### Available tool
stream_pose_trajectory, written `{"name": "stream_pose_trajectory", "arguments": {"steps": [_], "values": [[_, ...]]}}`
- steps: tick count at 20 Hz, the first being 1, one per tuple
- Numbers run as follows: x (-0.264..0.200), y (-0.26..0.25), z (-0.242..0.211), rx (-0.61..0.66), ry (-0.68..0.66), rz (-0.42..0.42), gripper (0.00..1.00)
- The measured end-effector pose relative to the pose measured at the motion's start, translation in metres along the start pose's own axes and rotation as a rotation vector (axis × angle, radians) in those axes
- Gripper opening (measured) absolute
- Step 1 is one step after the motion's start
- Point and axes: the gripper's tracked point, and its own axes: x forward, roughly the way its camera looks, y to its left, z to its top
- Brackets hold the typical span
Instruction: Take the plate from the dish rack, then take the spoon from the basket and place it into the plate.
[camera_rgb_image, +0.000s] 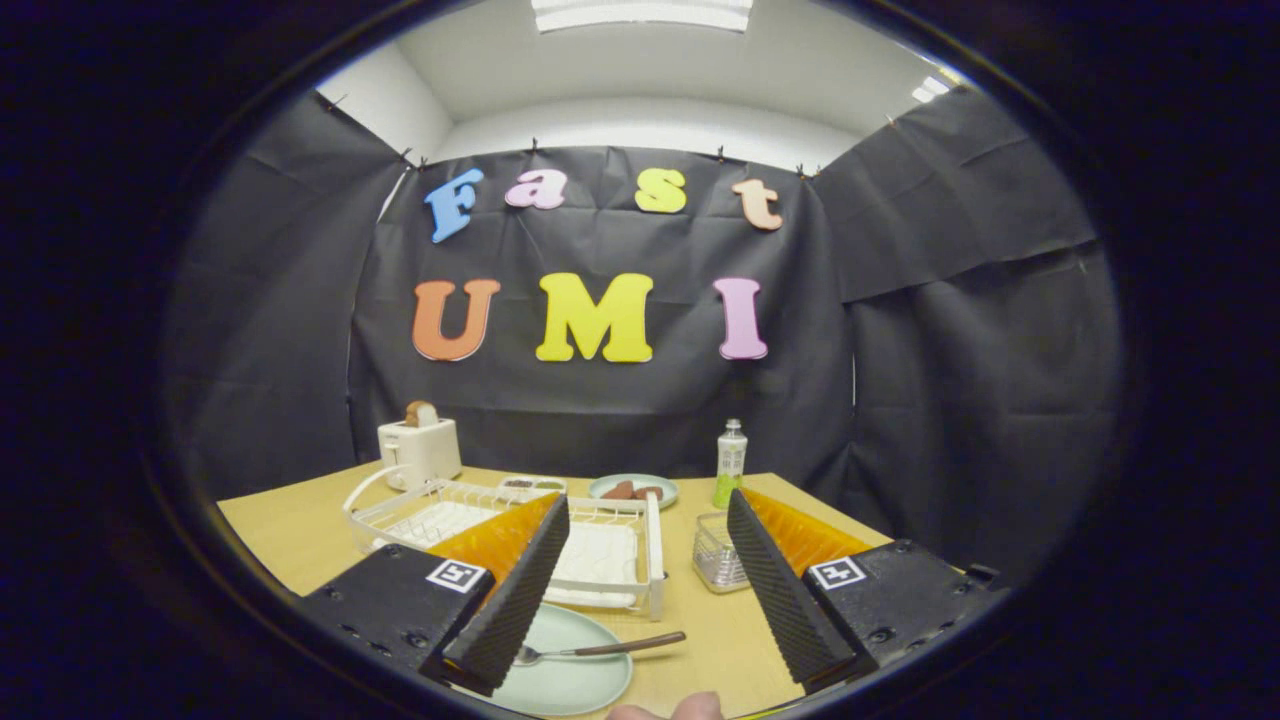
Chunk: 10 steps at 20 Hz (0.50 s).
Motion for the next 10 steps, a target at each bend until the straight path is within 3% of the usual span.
{"name": "stream_pose_trajectory", "arguments": {"steps": [10], "values": [[-0.041, 0.026, 0.009, 0.022, -0.015, 0.022, 1.00]]}}
